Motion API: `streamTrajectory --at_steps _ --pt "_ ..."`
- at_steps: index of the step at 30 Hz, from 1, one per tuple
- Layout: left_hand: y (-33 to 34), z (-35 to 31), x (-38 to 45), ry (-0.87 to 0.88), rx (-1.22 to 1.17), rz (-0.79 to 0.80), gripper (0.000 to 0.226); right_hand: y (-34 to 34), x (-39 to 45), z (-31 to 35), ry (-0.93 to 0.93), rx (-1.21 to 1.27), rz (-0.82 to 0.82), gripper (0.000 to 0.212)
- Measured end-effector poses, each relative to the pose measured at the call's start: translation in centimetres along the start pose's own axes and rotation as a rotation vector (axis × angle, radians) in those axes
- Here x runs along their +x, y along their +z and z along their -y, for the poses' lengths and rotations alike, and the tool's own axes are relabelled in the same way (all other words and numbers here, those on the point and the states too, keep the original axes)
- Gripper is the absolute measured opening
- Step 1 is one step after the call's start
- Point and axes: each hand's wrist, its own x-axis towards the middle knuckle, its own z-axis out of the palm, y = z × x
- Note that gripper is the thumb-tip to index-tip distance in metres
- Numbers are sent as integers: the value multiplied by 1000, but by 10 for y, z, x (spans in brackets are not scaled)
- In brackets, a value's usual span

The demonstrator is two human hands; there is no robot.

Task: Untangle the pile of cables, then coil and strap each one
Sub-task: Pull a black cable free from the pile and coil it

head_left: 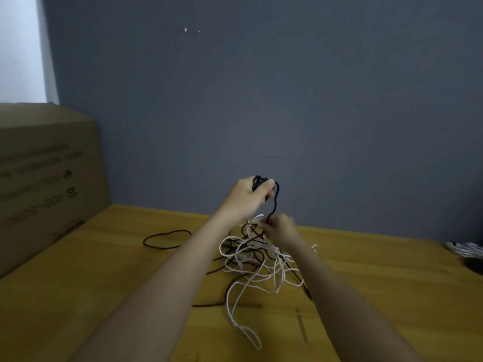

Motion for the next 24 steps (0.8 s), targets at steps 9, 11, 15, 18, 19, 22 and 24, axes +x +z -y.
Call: streamTrajectory --at_steps 9,11,15,18,19,22,24 --pt "-20 -3 -34 -67 168 -152 41 -74 -24 45 88 670 -479 27" --pt "-18 -3 -39 -99 234 -154 43 -72 -37 46 172 534 -289 28" --pt "-19 -7 -47 -170 238 -169 42 -93 -41 56 163 555 -242 28" --pt "-18 -18 -49 -133 262 -150 45 -113 -37 70 82 1022 -462 22" --pt "-17 -21 -49 -124 271 -150 46 -110 -41 69 130 900 -406 21" --pt "-19 -23 -52 -154 274 -155 43 -94 -56 57 195 300 -140 27" --pt "-23 -23 -55 -159 292 -144 41 -108 -53 64 135 776 -319 21"
